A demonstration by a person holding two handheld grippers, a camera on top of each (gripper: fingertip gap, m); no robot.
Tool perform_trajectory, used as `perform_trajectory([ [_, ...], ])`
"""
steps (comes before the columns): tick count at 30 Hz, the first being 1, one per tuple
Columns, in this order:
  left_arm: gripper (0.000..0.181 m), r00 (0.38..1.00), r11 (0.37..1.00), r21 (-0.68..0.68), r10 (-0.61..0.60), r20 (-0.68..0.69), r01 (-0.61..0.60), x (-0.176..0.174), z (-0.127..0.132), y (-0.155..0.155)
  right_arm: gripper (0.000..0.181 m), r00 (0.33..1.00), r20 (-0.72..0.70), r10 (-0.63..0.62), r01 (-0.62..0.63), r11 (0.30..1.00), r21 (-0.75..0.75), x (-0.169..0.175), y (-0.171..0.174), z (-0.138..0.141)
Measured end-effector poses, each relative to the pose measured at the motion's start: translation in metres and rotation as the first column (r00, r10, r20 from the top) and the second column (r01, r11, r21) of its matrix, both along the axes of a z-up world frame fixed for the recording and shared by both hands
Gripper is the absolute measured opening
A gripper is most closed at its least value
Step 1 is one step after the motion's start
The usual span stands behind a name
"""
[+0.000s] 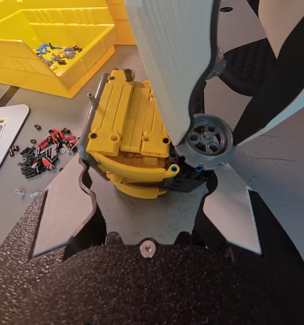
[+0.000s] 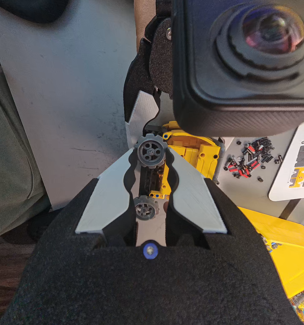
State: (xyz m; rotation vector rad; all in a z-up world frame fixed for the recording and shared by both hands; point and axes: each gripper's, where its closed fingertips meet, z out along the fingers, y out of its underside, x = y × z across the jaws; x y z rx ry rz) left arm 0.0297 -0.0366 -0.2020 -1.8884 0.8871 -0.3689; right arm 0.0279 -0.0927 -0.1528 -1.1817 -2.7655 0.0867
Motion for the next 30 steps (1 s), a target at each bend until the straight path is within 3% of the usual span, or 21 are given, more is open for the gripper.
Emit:
perform_trajectory([
  [5, 0.133, 0.998, 0.999, 0.042, 0.006, -0.064, -0.003, -0.003, -0.001, 0.002, 0.032, 0.999, -0.045, -0.004, 0.004, 1.0, -0.008, -0.001, -0.002, -0.005],
  [10, 0.129, 0.994, 0.998, 0.052, 0.035, -0.104, -0.03, -0.01, 0.006, 0.006, 0.033, 0.992, -0.098, 0.076, -0.067, 0.993, 0.094, -0.002, 0.002, -0.004],
  [12, 0.129, 0.998, 1.0, 0.019, 0.025, -0.06, -0.024, -0.009, 0.007, 0.005, 0.031, 0.991, -0.123, 0.055, -0.049, 0.997, 0.054, -0.001, 0.002, 0.003],
  [16, 0.129, 0.999, 0.999, -0.033, 0.041, 0.026, -0.04, -0.015, 0.008, 0.004, 0.054, 0.972, -0.231, -0.04, 0.021, 0.996, -0.086, 0.004, 0.008, 0.022],
  [20, 0.129, 0.978, 0.984, -0.171, 0.076, 0.195, -0.043, -0.021, 0.014, 0.005, 0.064, 0.939, -0.341, 0.048, -0.018, 0.996, 0.089, 0.018, 0.03, 0.01],
  [22, 0.129, 0.941, 0.967, -0.25, 0.122, 0.315, -0.042, -0.024, 0.024, 0.008, 0.069, 0.892, -0.433, 0.131, -0.032, 0.973, 0.228, 0.01, 0.043, 0.005],
  [26, 0.128, 0.834, 0.927, -0.374, 0.185, 0.519, 0.027, -0.031, 0.039, 0.008, 0.084, 0.779, -0.588, 0.218, -0.008, 0.941, 0.339, -0.014, 0.05, 0.013],
  [30, 0.127, 0.74, 0.894, -0.446, 0.268, 0.617, 0.049, -0.043, 0.042, 0.013, 0.086, 0.802, -0.559, 0.209, -0.032, 0.951, 0.309, -0.017, 0.049, 0.01],
])
